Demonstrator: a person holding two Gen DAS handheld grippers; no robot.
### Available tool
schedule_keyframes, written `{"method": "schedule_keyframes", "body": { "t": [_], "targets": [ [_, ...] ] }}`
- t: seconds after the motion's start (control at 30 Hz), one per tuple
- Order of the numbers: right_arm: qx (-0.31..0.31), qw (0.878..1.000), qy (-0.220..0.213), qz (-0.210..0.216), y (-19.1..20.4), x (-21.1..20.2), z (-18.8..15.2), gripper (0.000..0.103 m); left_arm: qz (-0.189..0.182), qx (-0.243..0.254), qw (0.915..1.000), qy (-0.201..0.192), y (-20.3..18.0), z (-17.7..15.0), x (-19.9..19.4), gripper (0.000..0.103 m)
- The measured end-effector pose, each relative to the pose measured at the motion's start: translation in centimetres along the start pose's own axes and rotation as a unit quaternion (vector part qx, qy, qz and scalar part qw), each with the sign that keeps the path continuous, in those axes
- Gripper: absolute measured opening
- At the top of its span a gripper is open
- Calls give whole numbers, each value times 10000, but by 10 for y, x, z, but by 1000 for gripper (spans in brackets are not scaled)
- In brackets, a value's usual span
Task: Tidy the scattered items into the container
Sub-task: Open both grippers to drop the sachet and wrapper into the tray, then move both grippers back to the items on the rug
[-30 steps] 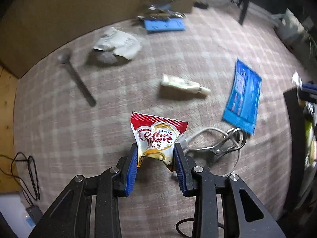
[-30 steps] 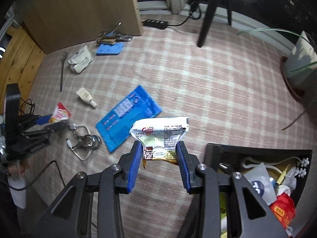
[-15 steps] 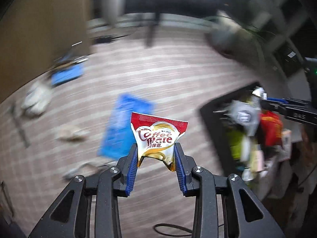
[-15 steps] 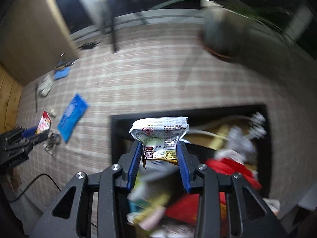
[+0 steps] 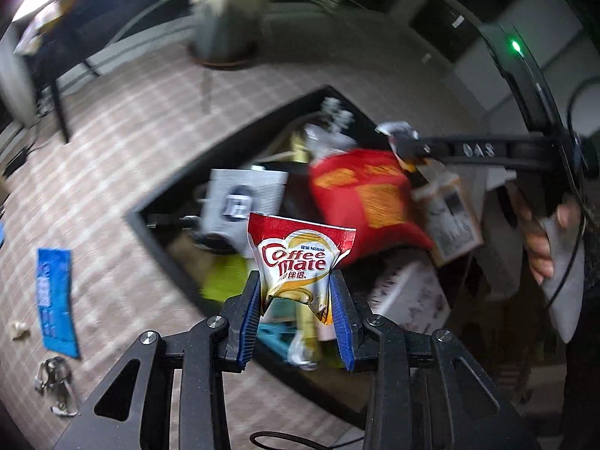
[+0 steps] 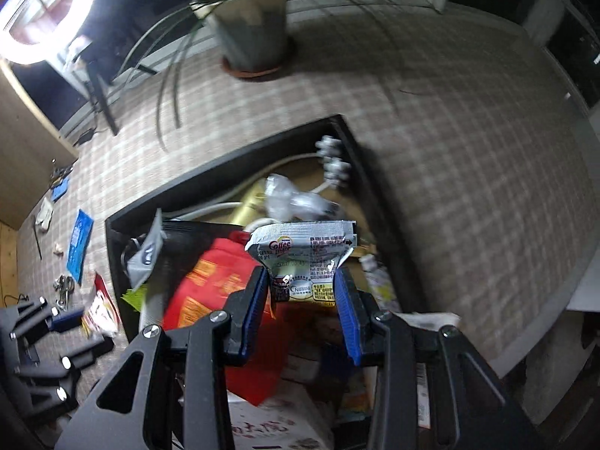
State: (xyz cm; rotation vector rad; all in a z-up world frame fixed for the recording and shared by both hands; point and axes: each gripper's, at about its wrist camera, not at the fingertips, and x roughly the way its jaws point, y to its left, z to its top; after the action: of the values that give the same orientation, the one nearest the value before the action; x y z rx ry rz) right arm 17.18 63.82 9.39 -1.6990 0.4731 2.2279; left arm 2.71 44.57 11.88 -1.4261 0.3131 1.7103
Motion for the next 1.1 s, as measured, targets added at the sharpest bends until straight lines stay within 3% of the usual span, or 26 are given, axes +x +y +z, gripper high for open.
{"method": "schedule_keyframes", "body": {
  "t": [0.23, 0.33, 0.57, 0.87, 1.1],
  "targets": [
    [125, 9999, 22, -53, -18, -3, -10, 39, 93, 339, 9993, 94, -29, -2, 8, 35],
    [123, 9999, 46, -93, -20, -3, -12, 42, 296, 397, 9988, 35, -34, -2, 7, 48],
    [85, 9999, -51, -39, -18, -10, -8, 42, 410, 515, 9978, -114, -36, -2, -4, 48],
    [-128, 9998, -85, 118, 8, -14, -2, 42, 546, 250, 9980, -221, -12, -3, -13, 48],
    [-416, 9986, -58, 320, 47, -9, 7, 42, 800, -264, 9960, -285, 39, -10, -26, 48]
  ]
}}
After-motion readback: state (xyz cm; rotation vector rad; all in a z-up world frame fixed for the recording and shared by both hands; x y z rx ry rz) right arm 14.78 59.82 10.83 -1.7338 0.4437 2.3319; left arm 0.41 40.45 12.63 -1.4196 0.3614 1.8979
